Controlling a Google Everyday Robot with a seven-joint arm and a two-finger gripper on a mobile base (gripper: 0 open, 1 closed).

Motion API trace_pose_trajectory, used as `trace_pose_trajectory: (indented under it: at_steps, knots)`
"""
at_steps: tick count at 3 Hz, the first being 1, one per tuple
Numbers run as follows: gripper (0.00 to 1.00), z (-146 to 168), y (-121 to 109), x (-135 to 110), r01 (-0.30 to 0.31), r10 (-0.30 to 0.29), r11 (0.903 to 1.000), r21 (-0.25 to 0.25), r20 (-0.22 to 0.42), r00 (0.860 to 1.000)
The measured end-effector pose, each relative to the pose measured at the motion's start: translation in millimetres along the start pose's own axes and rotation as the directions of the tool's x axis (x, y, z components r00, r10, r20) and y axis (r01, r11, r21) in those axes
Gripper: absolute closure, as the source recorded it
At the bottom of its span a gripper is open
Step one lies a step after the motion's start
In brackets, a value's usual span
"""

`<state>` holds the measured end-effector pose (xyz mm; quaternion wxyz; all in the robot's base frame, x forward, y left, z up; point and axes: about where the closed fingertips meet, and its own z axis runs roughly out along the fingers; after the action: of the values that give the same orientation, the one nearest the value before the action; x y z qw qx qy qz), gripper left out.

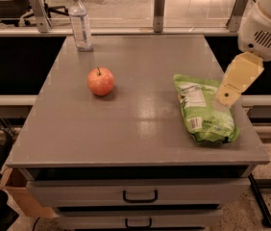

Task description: Move green rice chip bag near blue plastic bottle

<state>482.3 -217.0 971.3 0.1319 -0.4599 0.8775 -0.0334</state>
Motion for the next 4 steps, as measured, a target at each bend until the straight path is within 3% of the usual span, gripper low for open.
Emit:
trace_pose_trajectory:
  at_steps: [1, 2, 3, 4]
  knots:
    - [0.0, 19, -5, -1, -0.114, 0.118, 0.9927, 0.04, -0.131, 0.984]
    - [0.0, 33, -11, 11, -0.249, 0.271, 0.9604, 0.126, -0.212, 0.939]
    - [0.0, 42, -11, 22, -0.391, 0.428, 0.9007, 0.189, -0.226, 0.875]
    - [0.0, 44, -15, 18, -0.434, 0.471, 0.8776, 0.203, -0.194, 0.861]
